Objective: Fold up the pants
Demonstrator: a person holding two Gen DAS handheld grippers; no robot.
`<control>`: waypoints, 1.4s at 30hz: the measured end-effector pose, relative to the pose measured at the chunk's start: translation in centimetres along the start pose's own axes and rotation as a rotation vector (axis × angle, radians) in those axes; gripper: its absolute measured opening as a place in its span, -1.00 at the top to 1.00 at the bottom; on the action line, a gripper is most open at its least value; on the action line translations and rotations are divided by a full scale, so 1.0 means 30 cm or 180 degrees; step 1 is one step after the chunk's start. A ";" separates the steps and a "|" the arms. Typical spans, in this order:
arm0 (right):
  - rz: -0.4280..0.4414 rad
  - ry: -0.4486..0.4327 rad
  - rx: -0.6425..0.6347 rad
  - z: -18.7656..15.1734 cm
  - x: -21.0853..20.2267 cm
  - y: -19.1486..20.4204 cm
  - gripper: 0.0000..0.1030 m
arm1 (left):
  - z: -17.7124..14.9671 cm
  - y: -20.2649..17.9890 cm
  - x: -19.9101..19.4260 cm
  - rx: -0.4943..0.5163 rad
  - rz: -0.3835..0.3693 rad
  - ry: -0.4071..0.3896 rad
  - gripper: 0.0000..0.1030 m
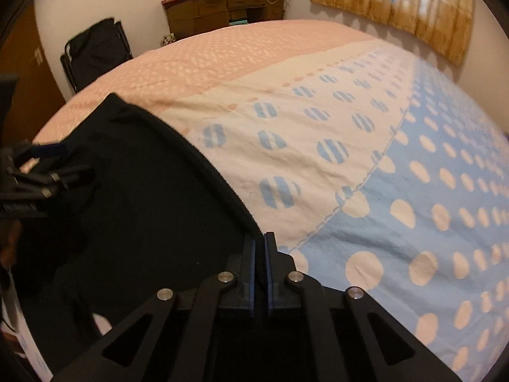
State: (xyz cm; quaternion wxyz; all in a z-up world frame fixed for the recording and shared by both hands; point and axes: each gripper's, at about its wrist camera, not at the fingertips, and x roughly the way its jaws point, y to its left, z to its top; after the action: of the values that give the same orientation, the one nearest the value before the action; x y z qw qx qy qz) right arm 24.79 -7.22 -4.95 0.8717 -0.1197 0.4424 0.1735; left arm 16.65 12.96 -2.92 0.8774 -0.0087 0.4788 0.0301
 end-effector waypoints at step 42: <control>-0.0678 -0.0972 -0.0431 -0.417 -0.357 0.500 0.94 | 0.023 0.160 -0.035 -0.0672 -0.0618 0.0211 0.73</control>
State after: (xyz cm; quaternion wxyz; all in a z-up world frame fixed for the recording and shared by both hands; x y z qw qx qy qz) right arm 3.66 -0.18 -4.34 0.9321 -0.1965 0.2771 0.1259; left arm 16.37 17.73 -1.61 0.8540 -0.1481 0.4986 -0.0050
